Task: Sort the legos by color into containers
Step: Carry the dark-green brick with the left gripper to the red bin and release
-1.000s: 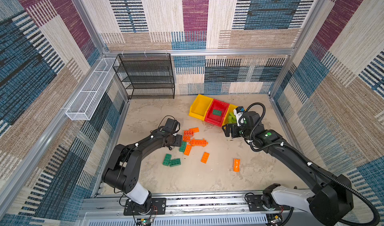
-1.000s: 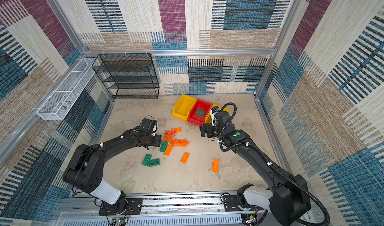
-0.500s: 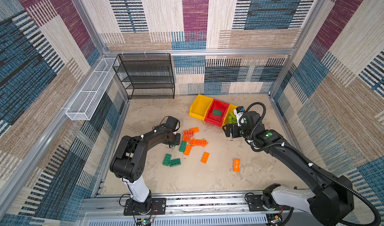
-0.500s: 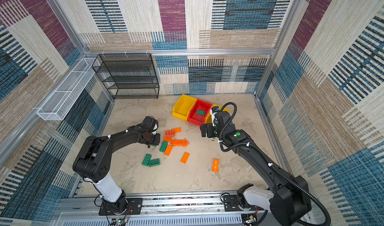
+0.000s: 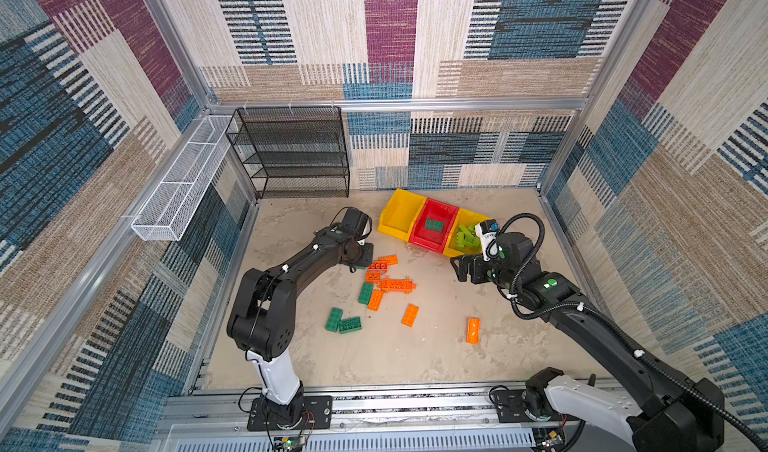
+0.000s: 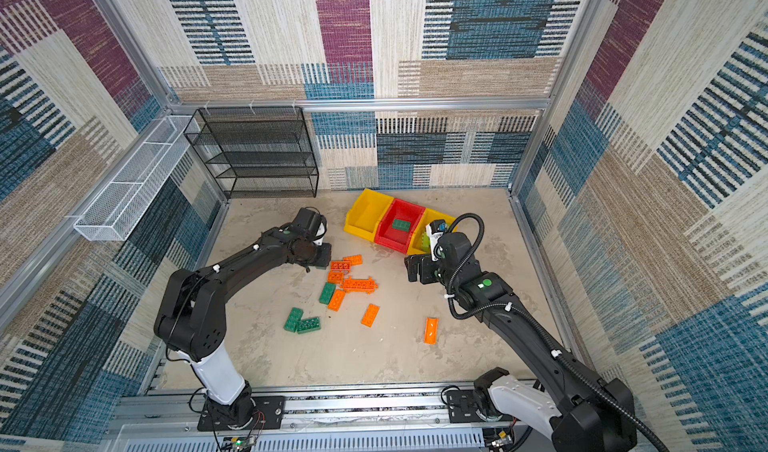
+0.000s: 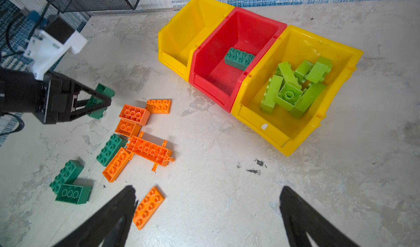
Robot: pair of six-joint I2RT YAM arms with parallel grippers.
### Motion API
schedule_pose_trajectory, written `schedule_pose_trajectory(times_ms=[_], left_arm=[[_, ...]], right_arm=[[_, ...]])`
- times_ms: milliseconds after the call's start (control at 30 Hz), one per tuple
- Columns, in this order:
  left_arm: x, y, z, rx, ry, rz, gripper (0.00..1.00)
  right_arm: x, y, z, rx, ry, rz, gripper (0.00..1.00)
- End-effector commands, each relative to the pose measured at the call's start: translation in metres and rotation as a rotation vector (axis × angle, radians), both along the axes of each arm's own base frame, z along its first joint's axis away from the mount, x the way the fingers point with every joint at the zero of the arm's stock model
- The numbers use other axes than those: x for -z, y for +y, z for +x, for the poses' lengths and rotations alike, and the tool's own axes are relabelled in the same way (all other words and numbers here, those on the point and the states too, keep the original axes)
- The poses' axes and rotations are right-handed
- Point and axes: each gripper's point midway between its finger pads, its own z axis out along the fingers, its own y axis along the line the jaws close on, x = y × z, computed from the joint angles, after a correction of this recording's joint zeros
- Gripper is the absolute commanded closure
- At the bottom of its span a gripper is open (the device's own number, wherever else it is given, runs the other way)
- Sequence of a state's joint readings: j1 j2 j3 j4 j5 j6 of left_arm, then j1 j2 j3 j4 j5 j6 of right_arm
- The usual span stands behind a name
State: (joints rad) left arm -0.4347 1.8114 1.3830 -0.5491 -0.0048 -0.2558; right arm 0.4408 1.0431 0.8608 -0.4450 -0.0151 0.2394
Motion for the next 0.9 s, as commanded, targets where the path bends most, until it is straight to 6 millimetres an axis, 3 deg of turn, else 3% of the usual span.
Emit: schedule_pose_trajectory(times_ms=[0, 200, 367, 533, 567, 633, 700, 867], left_arm=[[-0.022, -0.041, 0.018, 0.065, -0.016, -0.051, 0.76], [-0.042, -0.137, 0.064, 0.255, -0.130, -0.055, 0.75], [-0.040, -0.191, 0.095, 0.328, -0.186, -0.127, 0.74], [-0.040, -0.216, 0.117, 0.323, -0.248, -0.221, 0.70], [-0.039, -0.220, 0.121, 0.324, -0.262, -0.236, 0.63], [-0.038, -0.225, 0.125, 0.327, -0.278, -0.257, 0.37], [-0.039, -0.228, 0.127, 0.332, -0.288, -0.278, 0.24], [-0.062, -0.223, 0.119, 0.326, -0.306, -0.290, 0.20]], right_arm=[[-0.007, -0.006, -0.003, 0.039, -0.027, 0.027, 0.00], [-0.013, -0.015, -0.013, 0.072, -0.039, 0.058, 0.00], [-0.017, -0.022, -0.020, 0.106, -0.034, 0.078, 0.00], [-0.018, -0.031, -0.029, 0.148, -0.033, 0.096, 0.00], [-0.019, -0.033, -0.030, 0.157, -0.033, 0.097, 0.00], [-0.022, -0.036, -0.032, 0.170, -0.039, 0.099, 0.00], [-0.026, -0.038, -0.034, 0.177, -0.046, 0.102, 0.00], [-0.031, -0.035, -0.034, 0.162, -0.053, 0.123, 0.00]])
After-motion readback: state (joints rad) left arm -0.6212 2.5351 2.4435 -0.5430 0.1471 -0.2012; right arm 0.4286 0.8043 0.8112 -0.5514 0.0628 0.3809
